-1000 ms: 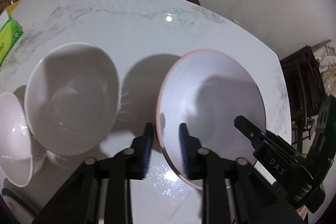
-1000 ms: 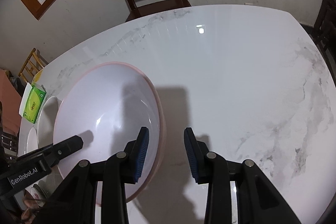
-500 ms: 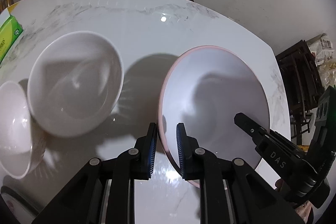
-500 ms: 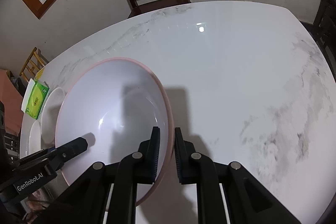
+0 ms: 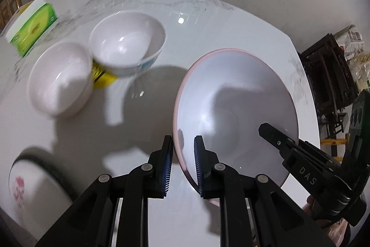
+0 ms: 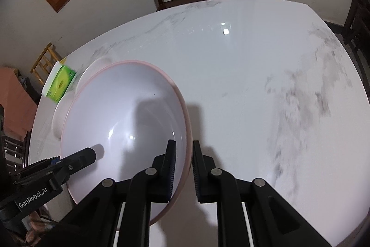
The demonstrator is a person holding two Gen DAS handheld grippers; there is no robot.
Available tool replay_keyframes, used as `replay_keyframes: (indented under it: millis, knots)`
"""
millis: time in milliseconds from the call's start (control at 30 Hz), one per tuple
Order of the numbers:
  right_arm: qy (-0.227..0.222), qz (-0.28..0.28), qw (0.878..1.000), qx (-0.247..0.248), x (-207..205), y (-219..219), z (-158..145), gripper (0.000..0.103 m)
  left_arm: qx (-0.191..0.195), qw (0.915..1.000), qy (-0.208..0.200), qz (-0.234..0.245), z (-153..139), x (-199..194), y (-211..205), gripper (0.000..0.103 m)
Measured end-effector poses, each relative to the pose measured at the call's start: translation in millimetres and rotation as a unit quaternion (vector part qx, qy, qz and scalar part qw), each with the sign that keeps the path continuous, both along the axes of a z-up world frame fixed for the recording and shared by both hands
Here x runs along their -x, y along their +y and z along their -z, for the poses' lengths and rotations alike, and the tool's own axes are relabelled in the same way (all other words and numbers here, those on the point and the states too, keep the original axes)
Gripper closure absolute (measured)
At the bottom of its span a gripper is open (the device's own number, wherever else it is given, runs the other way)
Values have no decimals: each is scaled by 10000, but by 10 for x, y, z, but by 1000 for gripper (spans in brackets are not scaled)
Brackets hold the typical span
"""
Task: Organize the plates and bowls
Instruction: 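Close the right gripper on the pink bowl rim, then carry the pink bowl beside the plate stack and set it down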
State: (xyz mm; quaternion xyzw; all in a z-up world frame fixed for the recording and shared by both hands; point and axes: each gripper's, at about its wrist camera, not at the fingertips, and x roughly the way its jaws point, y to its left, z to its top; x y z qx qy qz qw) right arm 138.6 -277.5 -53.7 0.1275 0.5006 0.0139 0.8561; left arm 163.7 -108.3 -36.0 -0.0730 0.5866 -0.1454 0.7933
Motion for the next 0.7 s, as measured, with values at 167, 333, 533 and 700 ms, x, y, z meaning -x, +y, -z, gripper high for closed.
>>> replay_keyframes:
  millis: [167, 333, 533, 700]
  knots:
    - [87, -86, 9999, -16, 366, 176, 43, 89, 17, 9999, 119, -8, 9, 355, 179, 88]
    - [228, -159, 9996, -103, 683, 309, 154, 88, -25, 9999, 154, -27, 43, 632, 335, 89]
    - [354, -201, 9991, -137, 887, 393, 274, 87, 11, 9996, 280, -2, 153, 880, 474, 89]
    - [438, -223, 9987, -134, 975, 419, 353, 87, 25, 9993, 375, 7, 246, 950, 492, 89]
